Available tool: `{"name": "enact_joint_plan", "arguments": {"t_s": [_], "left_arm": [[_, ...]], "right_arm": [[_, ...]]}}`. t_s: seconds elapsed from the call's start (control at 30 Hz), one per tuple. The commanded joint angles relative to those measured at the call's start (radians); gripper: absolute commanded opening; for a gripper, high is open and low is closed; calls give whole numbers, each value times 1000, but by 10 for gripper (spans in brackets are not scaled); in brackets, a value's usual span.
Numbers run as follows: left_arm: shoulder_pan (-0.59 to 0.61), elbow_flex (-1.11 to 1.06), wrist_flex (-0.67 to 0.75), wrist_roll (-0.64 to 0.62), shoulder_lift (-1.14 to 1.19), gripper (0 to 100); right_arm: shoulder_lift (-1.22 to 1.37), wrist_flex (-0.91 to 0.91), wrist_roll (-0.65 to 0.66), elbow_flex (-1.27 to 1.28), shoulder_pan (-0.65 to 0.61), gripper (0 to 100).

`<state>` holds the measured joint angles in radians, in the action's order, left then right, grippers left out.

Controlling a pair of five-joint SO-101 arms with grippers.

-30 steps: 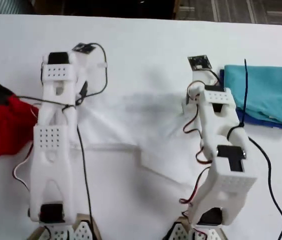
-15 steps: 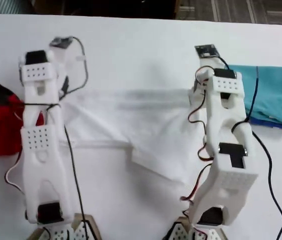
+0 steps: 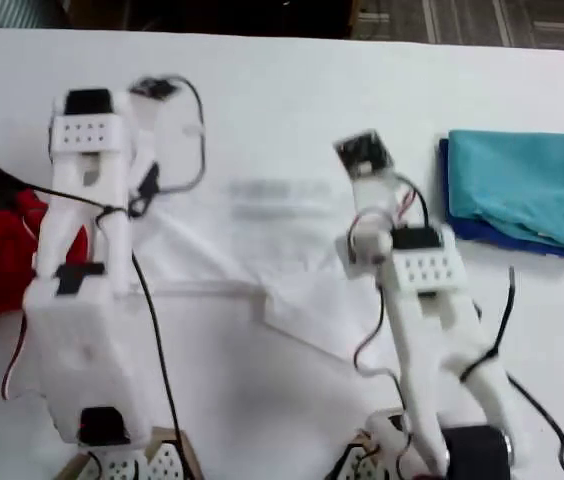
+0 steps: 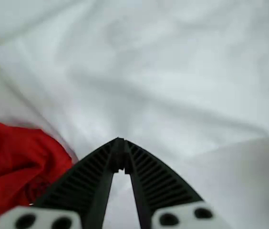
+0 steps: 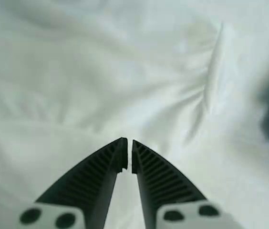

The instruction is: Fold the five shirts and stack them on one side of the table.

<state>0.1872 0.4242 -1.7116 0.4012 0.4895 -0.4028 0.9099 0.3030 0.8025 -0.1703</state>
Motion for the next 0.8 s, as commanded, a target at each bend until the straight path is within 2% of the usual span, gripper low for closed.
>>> {"name": "enact_joint_plan", "arguments": {"t_s": [0.0,0.1,0.17,0.4,0.77], "left_arm": [[28,-447,222,34,-296,27],[84,-730,437,46,-408,26],[129,-792,493,44,-404,26],[238,-800,532,54,-233,26],[244,-805,528,52,-218,27]], "right_arm": [[-67,-79,11,92,15,22],[-65,-156,11,158,15,22],[-65,-206,9,196,13,22],[-77,-417,0,381,10,22],[-85,-427,-2,382,10,22]]}}
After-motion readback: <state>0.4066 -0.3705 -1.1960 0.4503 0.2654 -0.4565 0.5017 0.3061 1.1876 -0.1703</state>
